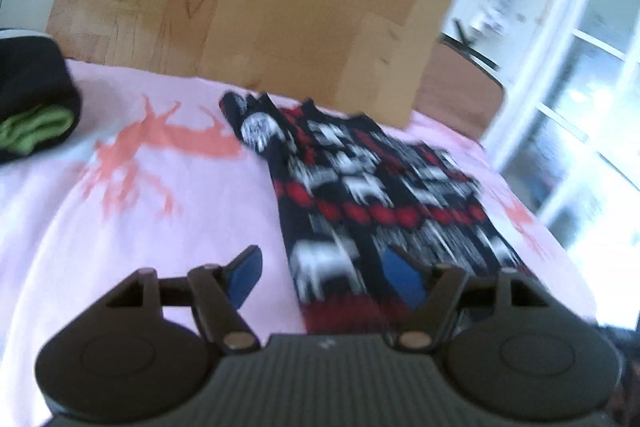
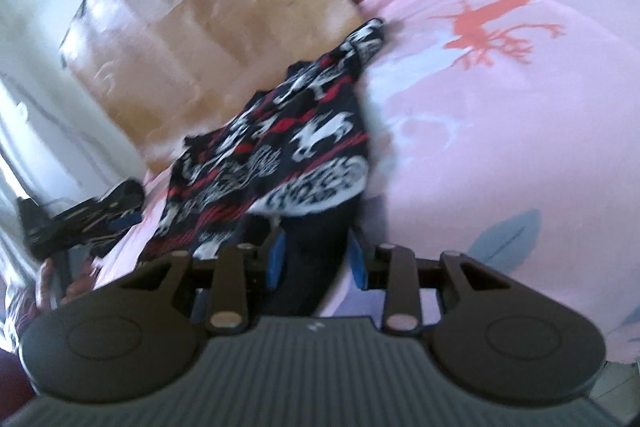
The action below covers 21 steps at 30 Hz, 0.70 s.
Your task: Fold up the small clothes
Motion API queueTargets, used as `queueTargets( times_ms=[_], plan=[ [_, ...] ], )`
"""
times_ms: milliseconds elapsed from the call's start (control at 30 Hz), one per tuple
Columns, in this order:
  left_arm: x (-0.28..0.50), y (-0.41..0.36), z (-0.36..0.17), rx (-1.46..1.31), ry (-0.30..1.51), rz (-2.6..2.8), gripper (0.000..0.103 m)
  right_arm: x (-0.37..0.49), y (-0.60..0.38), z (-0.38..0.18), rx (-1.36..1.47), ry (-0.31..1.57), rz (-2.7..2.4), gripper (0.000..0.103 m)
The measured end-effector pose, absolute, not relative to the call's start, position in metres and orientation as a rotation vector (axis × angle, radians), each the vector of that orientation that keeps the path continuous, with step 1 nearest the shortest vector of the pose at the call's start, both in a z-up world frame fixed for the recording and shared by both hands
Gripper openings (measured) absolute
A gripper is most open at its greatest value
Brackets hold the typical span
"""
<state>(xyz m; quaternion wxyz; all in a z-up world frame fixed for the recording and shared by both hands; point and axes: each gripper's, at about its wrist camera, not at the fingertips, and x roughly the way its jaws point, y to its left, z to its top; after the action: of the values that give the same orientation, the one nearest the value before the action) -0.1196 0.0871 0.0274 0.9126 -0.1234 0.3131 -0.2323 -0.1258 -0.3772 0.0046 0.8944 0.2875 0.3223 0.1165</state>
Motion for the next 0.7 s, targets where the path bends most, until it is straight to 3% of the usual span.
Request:
queueTargets(
  times_ms=[133, 167, 233, 267, 467, 600, 700],
  plan=[
    [-0.167, 0.087, 0.023, -0.236, 0.688, -0.526, 0.068, -0.136, -0.367, 0.000, 0.605, 0.656, 0.277, 0.037],
    [-0.172, 0.084, 0.021, -0.239, 0.701, -0.531, 0.068, -0.139, -0.363, -0.001, 0.600, 0.647, 0.272, 0.033],
    [-0.179, 0.078, 0.012, -0.241, 0.745, -0.536, 0.065, -0.146, -0.354, -0.003, 0.570, 0.629, 0.226, 0.014],
    [-0.180, 0.077, 0.006, -0.241, 0.775, -0.530, 0.060, -0.148, -0.352, -0.004, 0.564, 0.632, 0.213, 0.012],
    [-0.188, 0.066, 0.003, -0.207, 0.823, -0.510, 0.040, -0.174, -0.388, 0.023, 0.593, 0.492, 0.064, 0.007],
    [-0.191, 0.065, 0.007, -0.178, 0.840, -0.493, 0.040, -0.182, -0.419, 0.029, 0.616, 0.476, 0.031, 0.006],
    [-0.197, 0.068, 0.007, -0.167, 0.868, -0.483, 0.043, -0.182, -0.419, 0.026, 0.596, 0.506, 0.029, 0.011]
  ],
)
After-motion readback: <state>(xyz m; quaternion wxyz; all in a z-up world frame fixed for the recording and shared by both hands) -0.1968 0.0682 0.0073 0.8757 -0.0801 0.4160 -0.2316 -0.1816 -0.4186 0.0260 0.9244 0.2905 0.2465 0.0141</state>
